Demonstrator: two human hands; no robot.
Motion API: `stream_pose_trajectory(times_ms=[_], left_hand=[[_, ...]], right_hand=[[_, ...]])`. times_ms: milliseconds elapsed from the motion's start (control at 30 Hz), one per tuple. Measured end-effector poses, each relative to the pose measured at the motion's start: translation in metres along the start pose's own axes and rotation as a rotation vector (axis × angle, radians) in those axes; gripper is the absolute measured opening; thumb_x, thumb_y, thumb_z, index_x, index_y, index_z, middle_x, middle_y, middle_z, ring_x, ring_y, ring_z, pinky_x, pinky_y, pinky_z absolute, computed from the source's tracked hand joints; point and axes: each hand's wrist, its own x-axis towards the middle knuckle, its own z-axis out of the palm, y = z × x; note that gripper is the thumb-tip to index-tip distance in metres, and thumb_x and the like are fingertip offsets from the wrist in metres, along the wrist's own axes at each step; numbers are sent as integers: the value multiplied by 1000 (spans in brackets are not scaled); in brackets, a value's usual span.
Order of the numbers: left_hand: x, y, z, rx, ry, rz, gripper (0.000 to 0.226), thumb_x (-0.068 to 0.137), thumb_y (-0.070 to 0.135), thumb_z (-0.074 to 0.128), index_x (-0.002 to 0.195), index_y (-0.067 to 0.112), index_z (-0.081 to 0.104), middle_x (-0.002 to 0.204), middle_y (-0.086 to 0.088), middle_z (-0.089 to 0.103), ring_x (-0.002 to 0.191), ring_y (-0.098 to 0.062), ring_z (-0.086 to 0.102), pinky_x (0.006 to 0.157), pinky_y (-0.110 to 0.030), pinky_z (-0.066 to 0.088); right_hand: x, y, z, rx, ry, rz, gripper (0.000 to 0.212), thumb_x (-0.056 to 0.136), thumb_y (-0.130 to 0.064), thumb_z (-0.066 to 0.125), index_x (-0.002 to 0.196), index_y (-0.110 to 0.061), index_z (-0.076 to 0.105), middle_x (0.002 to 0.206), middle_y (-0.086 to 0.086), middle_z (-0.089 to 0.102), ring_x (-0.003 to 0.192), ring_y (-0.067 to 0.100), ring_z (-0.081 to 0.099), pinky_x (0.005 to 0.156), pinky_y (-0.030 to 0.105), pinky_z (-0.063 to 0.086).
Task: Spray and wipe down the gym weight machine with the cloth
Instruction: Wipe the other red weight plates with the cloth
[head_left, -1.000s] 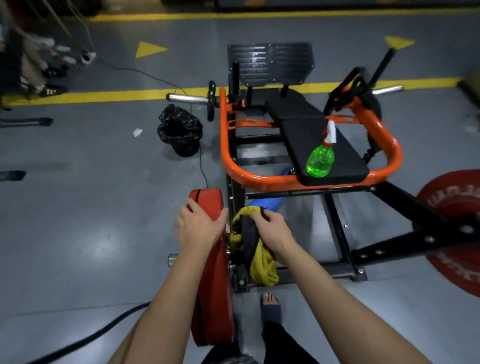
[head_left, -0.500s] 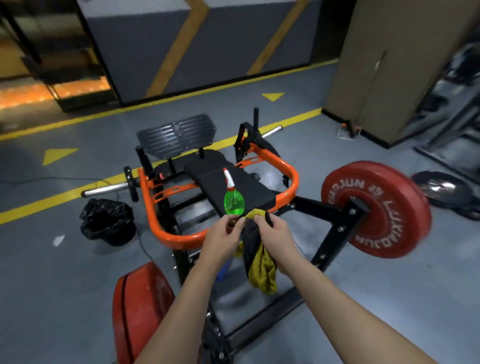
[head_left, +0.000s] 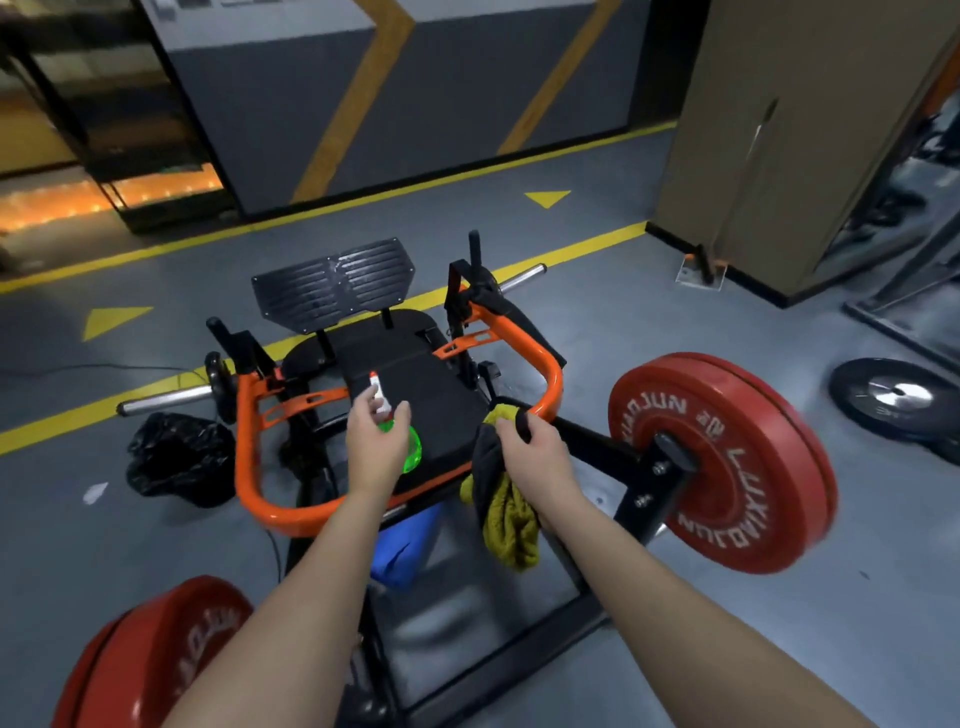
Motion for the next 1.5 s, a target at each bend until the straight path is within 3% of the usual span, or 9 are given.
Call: stream_pose_trajectory(times_ms=[167, 467, 567, 633, 733, 867, 1100, 1367, 1500], left_hand=[[28, -27, -1, 173, 48, -1, 62, 96, 32, 70, 149, 11, 46, 138, -6, 54, 125, -20, 53, 98, -29, 43], [119, -101, 25, 277, -190, -267, 129, 67, 57, 90, 163, 14, 16, 162, -4, 34, 147, -25, 36, 119, -46, 35], [139, -124, 38, 249, -210, -276, 76, 71, 48, 91, 131, 24, 51, 114, 6, 62, 117, -25, 61, 99, -45, 49], [145, -128, 44, 160, -170, -255, 45, 78, 41, 88, 105, 30, 54, 92, 7, 61, 100, -25, 66, 87, -42, 52], [146, -112, 53, 158, -160, -192, 26, 93, 38, 73, 112, 42, 56, 85, 5, 63, 85, -14, 62, 83, -35, 46], [134, -77, 79, 169, -311, -86, 29, 94, 14, 64, 112, 38, 68, 97, 4, 72, 86, -13, 66, 84, -37, 50], [86, 9, 172, 256, -600, 43, 26, 82, 14, 58, 85, 38, 68, 102, 2, 58, 98, -15, 63, 79, -33, 47], [-12, 106, 304, 167, -832, 135, 44, 73, 18, 52, 110, 31, 72, 102, 0, 74, 85, -15, 66, 73, -31, 50], [-59, 134, 363, 86, -854, 31, 47, 69, 7, 53, 104, 27, 76, 100, 7, 76, 92, -11, 70, 74, -26, 52]], right_hand=[[38, -2, 18, -2, -87, 30, 34, 96, -45, 56, 84, -14, 61, 80, 6, 67, 81, 24, 66, 77, 44, 54], [113, -4, 54, 0, -94, 94, 44, 84, -59, 55, 86, -15, 64, 78, 4, 69, 80, 25, 68, 78, 49, 57], [135, 11, 49, -32, -73, 71, 36, 98, -43, 57, 87, -9, 60, 70, -1, 59, 68, 13, 58, 67, 38, 49], [144, 24, 42, -44, -28, 57, 37, 99, -42, 57, 91, -6, 61, 76, 5, 63, 69, 14, 58, 67, 37, 48], [151, 39, 22, -21, 33, 101, 30, 101, -38, 57, 95, -9, 66, 87, 8, 72, 76, 18, 66, 67, 31, 50], [160, 38, -16, -32, 64, 91, 32, 102, -36, 57, 95, -6, 66, 87, 16, 69, 63, 9, 57, 53, 19, 42], [166, 33, -104, -41, 211, 16, 31, 102, -34, 56, 80, -13, 61, 70, -6, 60, 66, 9, 55, 62, 31, 42], [156, 79, -273, -116, 372, 71, 36, 95, -49, 51, 82, -17, 60, 76, 0, 65, 79, 25, 64, 74, 44, 50], [154, 110, -347, -54, 421, 103, 32, 100, -36, 54, 72, -20, 55, 67, -4, 57, 73, 24, 60, 73, 45, 49]])
